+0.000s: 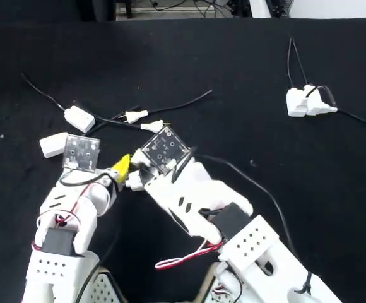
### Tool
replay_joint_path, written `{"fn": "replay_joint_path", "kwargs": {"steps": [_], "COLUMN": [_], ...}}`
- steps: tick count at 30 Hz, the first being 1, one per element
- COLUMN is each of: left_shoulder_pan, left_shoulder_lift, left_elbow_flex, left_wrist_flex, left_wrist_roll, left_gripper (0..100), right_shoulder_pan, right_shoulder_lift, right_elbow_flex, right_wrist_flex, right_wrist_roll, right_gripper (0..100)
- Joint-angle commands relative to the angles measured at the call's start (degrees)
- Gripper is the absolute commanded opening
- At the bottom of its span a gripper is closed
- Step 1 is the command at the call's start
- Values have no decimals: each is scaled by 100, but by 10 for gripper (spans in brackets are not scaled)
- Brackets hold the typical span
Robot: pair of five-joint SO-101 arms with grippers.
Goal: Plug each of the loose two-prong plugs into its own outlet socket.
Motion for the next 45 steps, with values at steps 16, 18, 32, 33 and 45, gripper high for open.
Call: {"fn": "replay_joint_path", "kwargs": {"steps": [16, 18, 32, 33, 45], "left_shoulder_pan": [-1165, -1165, -998, -1042, -2176], "left_shoulder_lift": [-53, -53, -44, -53, -53], "left_elbow_flex": [-286, -277, -927, -1007, -435], "left_wrist_flex": [-18, 0, 1310, 1565, 2312], "left_wrist_roll": [818, 818, 695, 571, -325], "left_gripper": [234, 234, 234, 234, 234], "right_shoulder_pan": [440, 440, 448, 448, 615], "right_shoulder_lift": [462, 989, 3811, 3846, 4840], "right_elbow_flex": [-1780, -2308, -3855, -3952, -4954], "right_wrist_flex": [1890, 2330, 2875, 2875, 3182], "right_wrist_roll": [897, 1055, 4466, 4607, 5767], "right_gripper": [11, 11, 11, 11, 11]}}
